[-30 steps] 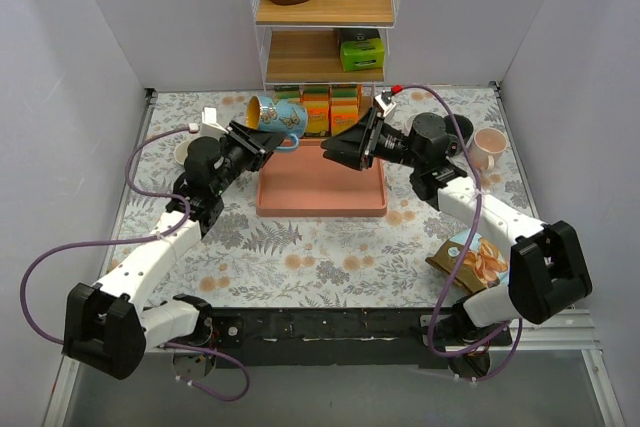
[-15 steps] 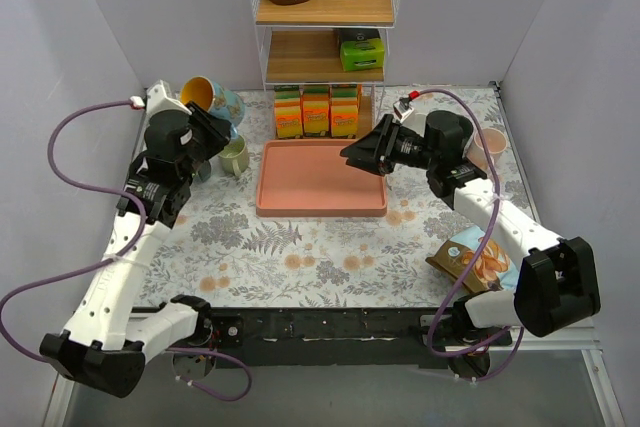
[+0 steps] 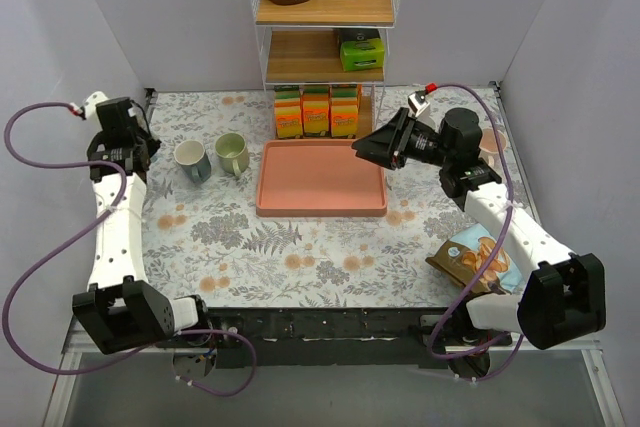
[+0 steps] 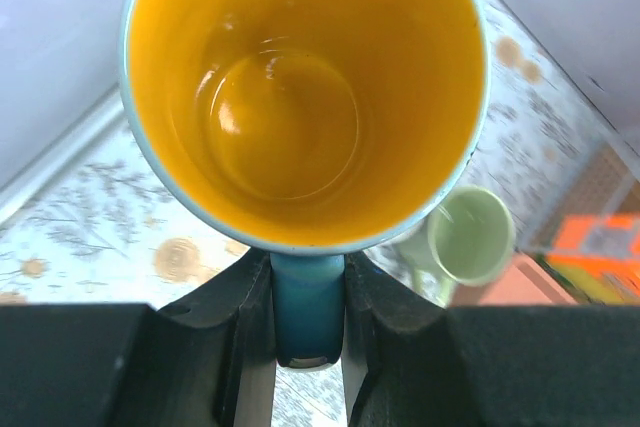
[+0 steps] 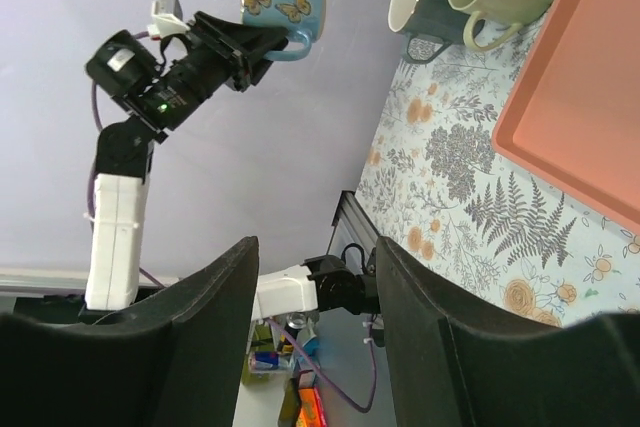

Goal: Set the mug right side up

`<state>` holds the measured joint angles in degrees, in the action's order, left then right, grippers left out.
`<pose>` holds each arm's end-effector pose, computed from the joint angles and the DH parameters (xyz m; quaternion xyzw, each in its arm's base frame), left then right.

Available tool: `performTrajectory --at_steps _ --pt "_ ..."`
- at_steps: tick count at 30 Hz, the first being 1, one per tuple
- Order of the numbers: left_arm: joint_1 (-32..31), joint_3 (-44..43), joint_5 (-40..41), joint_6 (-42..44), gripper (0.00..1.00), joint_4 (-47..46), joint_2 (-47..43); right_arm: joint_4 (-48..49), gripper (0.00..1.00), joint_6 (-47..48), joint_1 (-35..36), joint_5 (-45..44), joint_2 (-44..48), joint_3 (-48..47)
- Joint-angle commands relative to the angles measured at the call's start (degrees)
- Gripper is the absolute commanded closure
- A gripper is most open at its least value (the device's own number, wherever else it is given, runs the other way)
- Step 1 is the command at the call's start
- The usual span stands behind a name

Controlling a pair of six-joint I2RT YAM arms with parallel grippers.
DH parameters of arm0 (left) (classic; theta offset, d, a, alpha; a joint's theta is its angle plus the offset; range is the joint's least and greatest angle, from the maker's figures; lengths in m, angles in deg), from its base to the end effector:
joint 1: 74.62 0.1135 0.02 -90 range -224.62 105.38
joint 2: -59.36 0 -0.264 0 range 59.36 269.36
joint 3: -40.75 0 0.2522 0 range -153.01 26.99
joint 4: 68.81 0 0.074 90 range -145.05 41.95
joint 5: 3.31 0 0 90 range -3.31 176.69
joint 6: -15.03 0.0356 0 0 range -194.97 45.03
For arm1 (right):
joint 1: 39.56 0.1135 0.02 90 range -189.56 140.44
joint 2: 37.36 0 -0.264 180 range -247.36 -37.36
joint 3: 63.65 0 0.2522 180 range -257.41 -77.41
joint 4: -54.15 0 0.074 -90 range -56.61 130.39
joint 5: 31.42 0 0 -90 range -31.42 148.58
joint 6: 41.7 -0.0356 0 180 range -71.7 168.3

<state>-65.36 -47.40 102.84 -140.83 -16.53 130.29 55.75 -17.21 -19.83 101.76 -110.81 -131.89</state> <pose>0.2582 0.0521 0.3755 -0.5869 0.6569 -0.1068 0.4612 0.2701 0.1228 0.3374 0.0316 0.7225 0.6284 0.2867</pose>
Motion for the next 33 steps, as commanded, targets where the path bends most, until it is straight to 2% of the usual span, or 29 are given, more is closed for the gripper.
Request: performTrajectory --at_steps 1,6,15,20,28,33 --pt "7.17 1.6 0.99 2.93 1.0 -8.53 -2.65 1.79 0.42 -0.14 -1.44 2.52 2.17 -0.98" --pt "8.76 14.85 -0.41 4.52 1.0 -16.71 -5.8 1.96 0.42 -0.31 -1.53 3.31 2.43 0.07" --pt "8.67 21.74 -0.67 2.41 1.0 -21.46 -4.23 3.63 0.43 -2.25 -1.53 4.81 1.73 0.42" --pt "8.67 30.16 -2.78 3.2 1.0 -30.95 -4.23 3.98 0.43 -2.95 -1.53 5.07 2.08 0.86" --pt "8.06 34.22 -3.92 6.0 1.0 -35.97 -2.65 2.49 0.43 -2.86 -1.53 4.46 2.87 1.13" --pt "2.27 34.4 2.57 9.35 1.0 -37.56 1.04 2.31 0.43 -3.39 -1.53 3.75 2.96 1.74"
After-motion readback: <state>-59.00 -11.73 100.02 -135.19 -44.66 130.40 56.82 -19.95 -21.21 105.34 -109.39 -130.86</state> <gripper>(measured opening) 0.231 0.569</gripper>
